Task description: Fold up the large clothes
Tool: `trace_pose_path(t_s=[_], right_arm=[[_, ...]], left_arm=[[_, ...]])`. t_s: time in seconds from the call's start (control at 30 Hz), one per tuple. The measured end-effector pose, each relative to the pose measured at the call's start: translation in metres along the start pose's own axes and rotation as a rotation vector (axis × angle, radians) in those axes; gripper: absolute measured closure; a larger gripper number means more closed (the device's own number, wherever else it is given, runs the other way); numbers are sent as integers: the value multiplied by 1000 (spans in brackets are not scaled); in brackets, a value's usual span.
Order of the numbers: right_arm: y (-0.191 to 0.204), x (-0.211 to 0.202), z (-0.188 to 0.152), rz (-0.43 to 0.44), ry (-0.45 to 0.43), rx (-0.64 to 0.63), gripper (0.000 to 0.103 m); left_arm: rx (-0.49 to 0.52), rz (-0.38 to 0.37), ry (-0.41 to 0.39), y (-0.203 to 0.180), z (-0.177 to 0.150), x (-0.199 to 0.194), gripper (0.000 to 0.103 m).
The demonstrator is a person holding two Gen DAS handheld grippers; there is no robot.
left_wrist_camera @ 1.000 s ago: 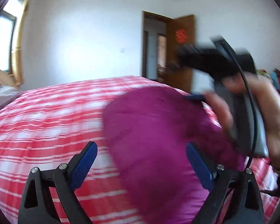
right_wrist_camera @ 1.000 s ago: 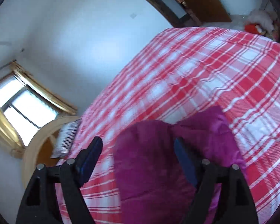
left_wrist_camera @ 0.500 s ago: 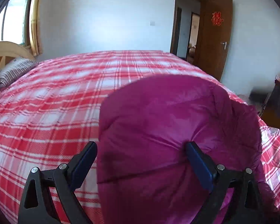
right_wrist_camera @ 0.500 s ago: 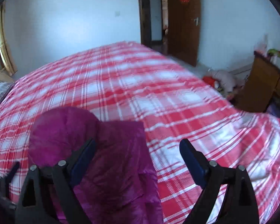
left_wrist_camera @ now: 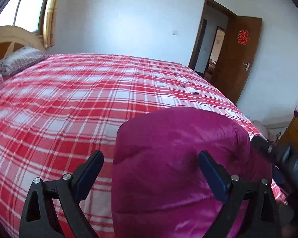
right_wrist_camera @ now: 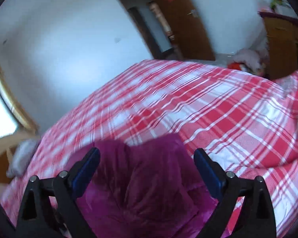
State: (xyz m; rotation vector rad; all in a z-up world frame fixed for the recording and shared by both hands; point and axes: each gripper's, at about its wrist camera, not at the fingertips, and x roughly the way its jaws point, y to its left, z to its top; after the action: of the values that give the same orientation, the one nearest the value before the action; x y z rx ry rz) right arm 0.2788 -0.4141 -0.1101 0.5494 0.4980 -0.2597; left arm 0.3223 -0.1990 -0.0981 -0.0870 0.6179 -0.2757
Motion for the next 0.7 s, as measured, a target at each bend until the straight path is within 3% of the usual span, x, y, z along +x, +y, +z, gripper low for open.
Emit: trace_pose_path(t_s=[0.1,0.2,0.3,0.4,0.5,0.7], right_arm=[[3,1,-10,51,-1,-152,8],[-5,1,-12,34,-5,-216,8],[-32,25,-15,13,83,-136,8],[-60,47,-28,74,153,-42,8],[-69,52,-33,105,173,3,11],[-60,58,-35,55,193,-29,16]], left_arm=[[168,82,25,-30,1,20,7],[215,136,84,-37,-5,43,7],[211,148,111,-37,-13,55,4],[224,152,122,-39,-18,61,3],[229,163,125,-39,-24,67,1],[240,183,142,-40,-28,75,1]])
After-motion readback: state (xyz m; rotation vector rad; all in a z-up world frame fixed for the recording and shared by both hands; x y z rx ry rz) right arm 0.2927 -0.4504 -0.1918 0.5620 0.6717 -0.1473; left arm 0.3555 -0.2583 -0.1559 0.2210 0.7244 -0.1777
